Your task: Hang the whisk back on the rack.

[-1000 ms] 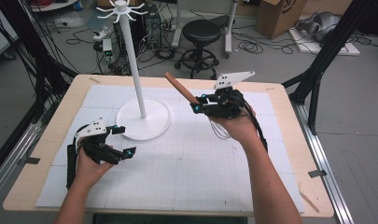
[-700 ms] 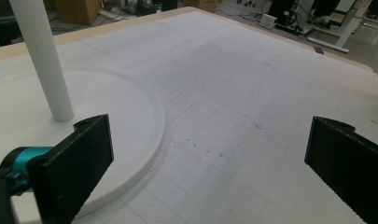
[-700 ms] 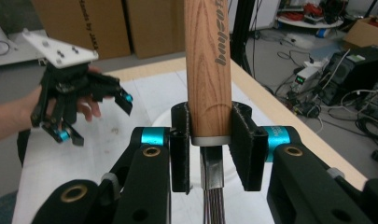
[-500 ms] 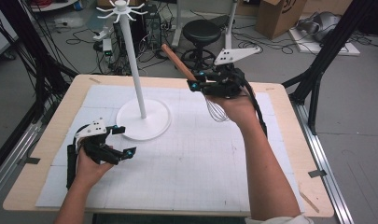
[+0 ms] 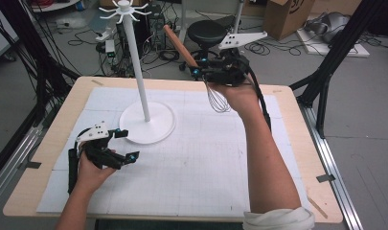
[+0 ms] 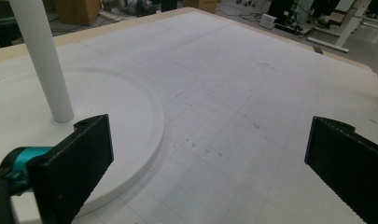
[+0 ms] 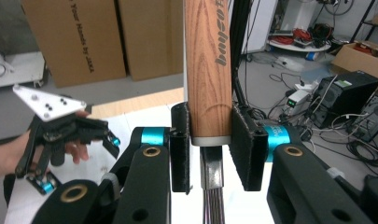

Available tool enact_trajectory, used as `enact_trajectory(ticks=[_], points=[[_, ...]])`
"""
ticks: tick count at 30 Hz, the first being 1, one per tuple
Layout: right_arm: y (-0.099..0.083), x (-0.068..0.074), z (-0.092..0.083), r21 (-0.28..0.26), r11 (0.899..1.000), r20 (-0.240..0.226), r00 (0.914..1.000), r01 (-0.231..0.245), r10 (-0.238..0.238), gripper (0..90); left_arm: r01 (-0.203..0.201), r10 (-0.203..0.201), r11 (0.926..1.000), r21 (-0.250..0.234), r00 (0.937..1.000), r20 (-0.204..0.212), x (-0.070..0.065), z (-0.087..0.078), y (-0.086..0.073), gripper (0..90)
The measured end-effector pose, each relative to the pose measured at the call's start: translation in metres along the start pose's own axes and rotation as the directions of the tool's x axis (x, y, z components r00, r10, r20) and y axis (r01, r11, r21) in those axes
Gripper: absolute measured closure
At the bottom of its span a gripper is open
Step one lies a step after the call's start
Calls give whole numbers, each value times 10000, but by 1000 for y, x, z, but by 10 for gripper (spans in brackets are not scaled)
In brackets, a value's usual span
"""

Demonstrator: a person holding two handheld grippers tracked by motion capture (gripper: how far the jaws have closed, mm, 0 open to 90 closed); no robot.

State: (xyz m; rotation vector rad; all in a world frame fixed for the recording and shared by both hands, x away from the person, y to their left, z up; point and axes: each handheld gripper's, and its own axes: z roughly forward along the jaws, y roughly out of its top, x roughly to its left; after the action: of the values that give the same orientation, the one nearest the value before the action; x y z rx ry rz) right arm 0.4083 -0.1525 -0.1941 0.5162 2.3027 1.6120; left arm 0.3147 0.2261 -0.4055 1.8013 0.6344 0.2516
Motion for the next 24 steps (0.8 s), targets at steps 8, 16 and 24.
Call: enact_trajectory(ticks=[8, 16, 24], points=[[10, -6, 3, 47, 10000, 105, 9999, -76, 76, 713, 22, -22, 10000, -20, 10000, 20, 0, 0, 0, 16], [26, -7, 13, 300, 9994, -160, 9997, 185, -180, 713, 33, -33, 10000, -61, 10000, 44, 0, -1, 0, 16], [36, -16, 18, 408, 9990, -230, 9996, 158, -149, 713, -2, 2, 10000, -61, 10000, 16, 1, -1, 0, 16]])
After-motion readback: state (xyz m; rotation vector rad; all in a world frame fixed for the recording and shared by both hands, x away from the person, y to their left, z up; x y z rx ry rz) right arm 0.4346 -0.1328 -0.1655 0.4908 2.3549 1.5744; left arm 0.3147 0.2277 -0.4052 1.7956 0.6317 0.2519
